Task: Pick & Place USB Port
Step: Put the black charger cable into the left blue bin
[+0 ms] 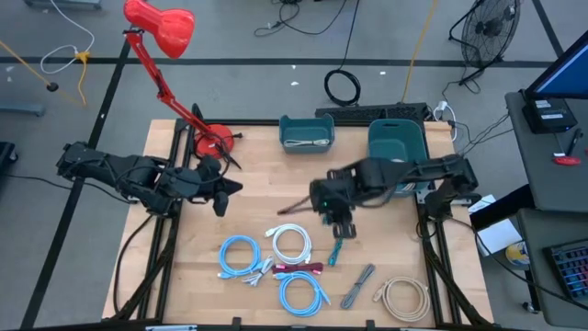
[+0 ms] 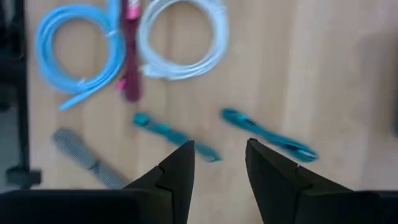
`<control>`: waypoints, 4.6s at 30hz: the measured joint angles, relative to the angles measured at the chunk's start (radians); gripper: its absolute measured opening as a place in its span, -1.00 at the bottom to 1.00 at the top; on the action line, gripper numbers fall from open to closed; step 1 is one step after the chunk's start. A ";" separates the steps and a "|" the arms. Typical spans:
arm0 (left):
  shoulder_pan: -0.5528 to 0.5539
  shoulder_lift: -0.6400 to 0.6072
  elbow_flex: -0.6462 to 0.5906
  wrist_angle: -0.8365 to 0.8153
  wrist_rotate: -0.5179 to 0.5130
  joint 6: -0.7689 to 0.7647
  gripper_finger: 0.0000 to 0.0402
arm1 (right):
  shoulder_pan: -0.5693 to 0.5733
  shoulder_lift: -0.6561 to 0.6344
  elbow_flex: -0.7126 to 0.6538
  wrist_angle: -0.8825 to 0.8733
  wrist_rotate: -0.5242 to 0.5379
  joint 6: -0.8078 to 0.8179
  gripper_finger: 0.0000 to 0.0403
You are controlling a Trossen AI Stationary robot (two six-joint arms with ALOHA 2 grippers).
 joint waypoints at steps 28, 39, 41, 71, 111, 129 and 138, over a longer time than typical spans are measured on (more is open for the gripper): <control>-0.154 0.456 0.000 0.590 -0.002 -0.198 -0.88 | 0.477 -0.205 -0.775 0.636 -0.106 0.234 -0.35; -0.165 0.457 0.000 0.639 -0.001 -0.211 -0.88 | 0.519 -0.205 -0.972 0.877 0.003 0.289 -0.35; -0.166 0.457 0.000 0.640 0.007 -0.212 -0.88 | 0.519 -0.205 -0.995 0.905 0.003 0.289 -0.35; -0.170 0.457 0.000 0.641 -0.001 -0.228 -0.88 | 0.465 -0.116 -1.047 0.936 0.001 0.381 -0.85; 0.066 0.394 0.000 1.166 0.169 0.334 -0.16 | 0.126 -0.539 -0.620 1.089 0.365 0.319 -0.95; 0.085 0.505 0.000 1.442 0.246 0.343 -0.13 | 0.104 -0.484 -0.619 1.191 0.362 0.285 -0.95; 0.085 0.505 0.000 1.443 0.279 0.342 -0.93 | 0.098 -0.485 -0.619 1.193 0.357 0.277 -0.95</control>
